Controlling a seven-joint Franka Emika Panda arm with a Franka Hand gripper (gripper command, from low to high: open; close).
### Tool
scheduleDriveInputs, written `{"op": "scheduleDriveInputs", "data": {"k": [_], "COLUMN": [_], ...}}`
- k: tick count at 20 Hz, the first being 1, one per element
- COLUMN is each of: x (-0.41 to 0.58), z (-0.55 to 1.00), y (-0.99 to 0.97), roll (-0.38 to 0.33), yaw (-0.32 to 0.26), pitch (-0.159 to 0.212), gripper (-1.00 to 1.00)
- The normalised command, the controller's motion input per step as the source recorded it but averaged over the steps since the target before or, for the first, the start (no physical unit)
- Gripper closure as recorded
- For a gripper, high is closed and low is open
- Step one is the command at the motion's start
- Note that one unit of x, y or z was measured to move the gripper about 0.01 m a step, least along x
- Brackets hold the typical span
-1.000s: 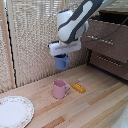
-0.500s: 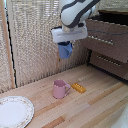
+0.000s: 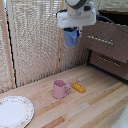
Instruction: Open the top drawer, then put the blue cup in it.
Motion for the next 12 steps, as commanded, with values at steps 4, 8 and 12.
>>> {"op": "scheduleDriveInputs", "data": {"k": [4, 8, 12], "x": [0.093, 0.262, 0.297], "z": [0.88, 0.91, 0.94], "y": [0.0, -0.12, -0.21], "roll": [-0.067, -0.045, -0.021], "yaw": [-0.313, -0.243, -0.216], "pitch": [0.006, 0.001, 0.001], "gripper": [1.0, 1.0, 1.0]}}
